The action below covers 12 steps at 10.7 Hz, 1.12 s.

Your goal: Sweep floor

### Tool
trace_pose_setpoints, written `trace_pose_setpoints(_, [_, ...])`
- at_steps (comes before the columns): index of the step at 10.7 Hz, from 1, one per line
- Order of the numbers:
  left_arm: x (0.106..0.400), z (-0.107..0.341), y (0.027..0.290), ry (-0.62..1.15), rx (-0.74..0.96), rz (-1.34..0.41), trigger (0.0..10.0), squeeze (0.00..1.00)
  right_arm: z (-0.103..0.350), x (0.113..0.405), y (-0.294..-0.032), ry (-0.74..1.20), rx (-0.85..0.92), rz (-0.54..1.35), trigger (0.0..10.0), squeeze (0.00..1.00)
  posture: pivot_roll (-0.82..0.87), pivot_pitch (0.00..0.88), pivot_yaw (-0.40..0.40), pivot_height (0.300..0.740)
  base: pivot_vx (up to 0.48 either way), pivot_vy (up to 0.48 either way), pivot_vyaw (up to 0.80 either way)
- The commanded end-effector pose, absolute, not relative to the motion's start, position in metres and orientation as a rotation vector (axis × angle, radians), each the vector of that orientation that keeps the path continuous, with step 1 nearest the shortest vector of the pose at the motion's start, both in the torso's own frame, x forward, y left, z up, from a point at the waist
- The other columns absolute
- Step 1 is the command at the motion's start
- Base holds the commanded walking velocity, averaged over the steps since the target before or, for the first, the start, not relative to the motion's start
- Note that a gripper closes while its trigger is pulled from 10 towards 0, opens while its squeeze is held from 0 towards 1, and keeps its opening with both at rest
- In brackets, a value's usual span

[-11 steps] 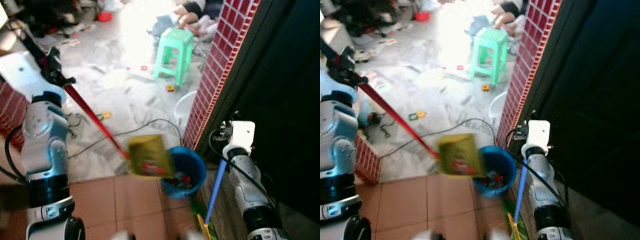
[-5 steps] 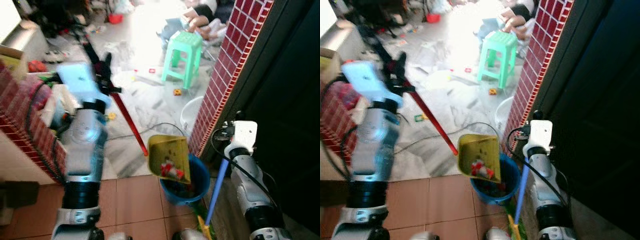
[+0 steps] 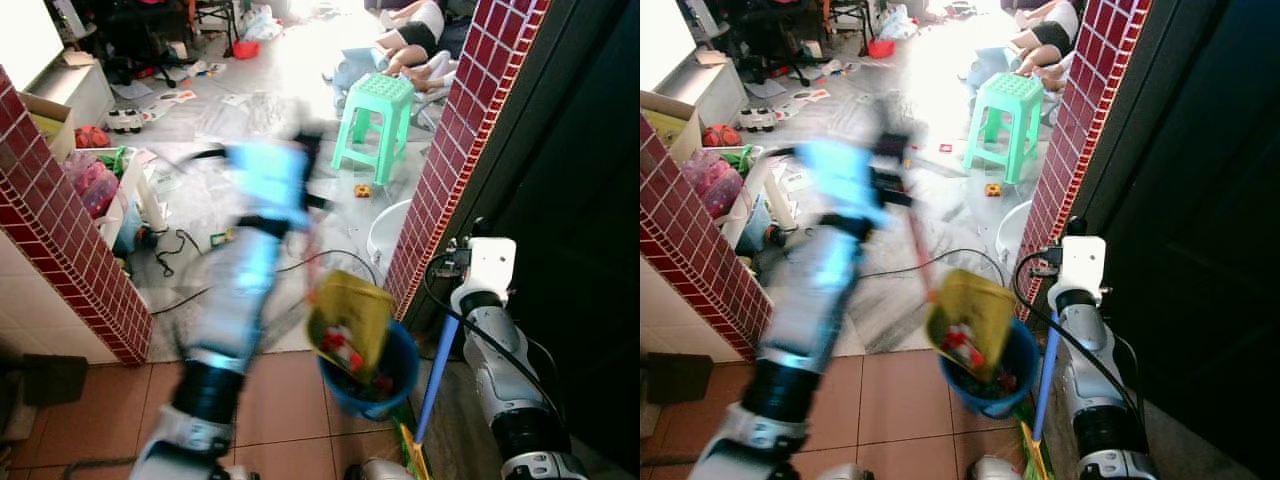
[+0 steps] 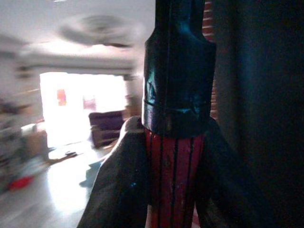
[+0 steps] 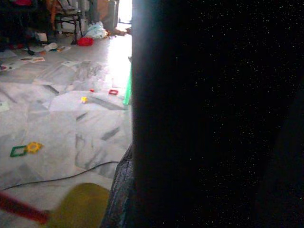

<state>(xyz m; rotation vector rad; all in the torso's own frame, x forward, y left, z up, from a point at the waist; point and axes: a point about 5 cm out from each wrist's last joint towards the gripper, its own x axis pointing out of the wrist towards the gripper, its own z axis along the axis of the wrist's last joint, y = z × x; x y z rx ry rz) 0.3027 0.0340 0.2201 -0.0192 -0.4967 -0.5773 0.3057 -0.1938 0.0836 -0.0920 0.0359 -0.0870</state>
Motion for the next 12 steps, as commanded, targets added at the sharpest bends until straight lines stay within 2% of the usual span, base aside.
trace_pose_setpoints(1, [0.295,0.23,0.014,-0.55,0.013,-0.711,10.0,0.0,0.096,0.312,-0.193,-0.021,-0.122,-0.078,10.0,0.0,-0.06,0.0,-0.014,0.74,0.0,0.0,0.0])
trace_pose_setpoints(2, [0.278,0.233,-0.009,-0.612,0.135,-0.91,10.0,0.0,0.096,0.313,-0.193,-0.022,-0.121,-0.08,10.0,0.0,-0.06,0.0,-0.011,0.74,0.0,0.0,0.0])
trace_pose_setpoints(3, [0.269,0.235,-0.02,-0.652,0.194,-1.001,10.0,0.0,0.095,0.313,-0.193,-0.021,-0.121,-0.082,10.0,0.0,-0.06,0.0,-0.01,0.74,0.0,0.0,0.0])
trace_pose_setpoints(4, [0.264,0.239,-0.026,-0.675,0.203,-1.029,10.0,0.0,0.094,0.312,-0.193,-0.019,-0.122,-0.083,10.0,0.0,-0.06,0.0,-0.009,0.74,0.0,0.0,0.0])
trace_pose_setpoints(5, [0.256,0.24,-0.036,-0.736,0.285,-1.075,10.0,0.0,0.093,0.312,-0.193,-0.019,-0.123,-0.083,10.0,0.0,-0.06,0.0,-0.009,0.74,0.0,0.0,0.0])
trace_pose_setpoints(7, [0.255,0.242,-0.036,-0.761,0.3,-1.061,10.0,0.0,0.093,0.312,-0.193,-0.019,-0.125,-0.082,10.0,0.0,-0.07,0.0,-0.009,0.74,0.0,0.0,0.0])
trace_pose_setpoints(10, [0.266,0.256,-0.023,-0.827,0.306,-0.931,10.0,0.0,0.092,0.313,-0.193,-0.017,-0.127,-0.081,10.0,0.0,-0.06,0.0,-0.011,0.74,0.0,0.0,0.0])
trace_pose_setpoints(12, [0.287,0.282,0.002,-0.843,0.207,-0.737,10.0,0.0,0.091,0.312,-0.192,-0.015,-0.125,-0.078,10.0,0.0,-0.06,0.0,-0.012,0.74,0.0,0.0,0.0])
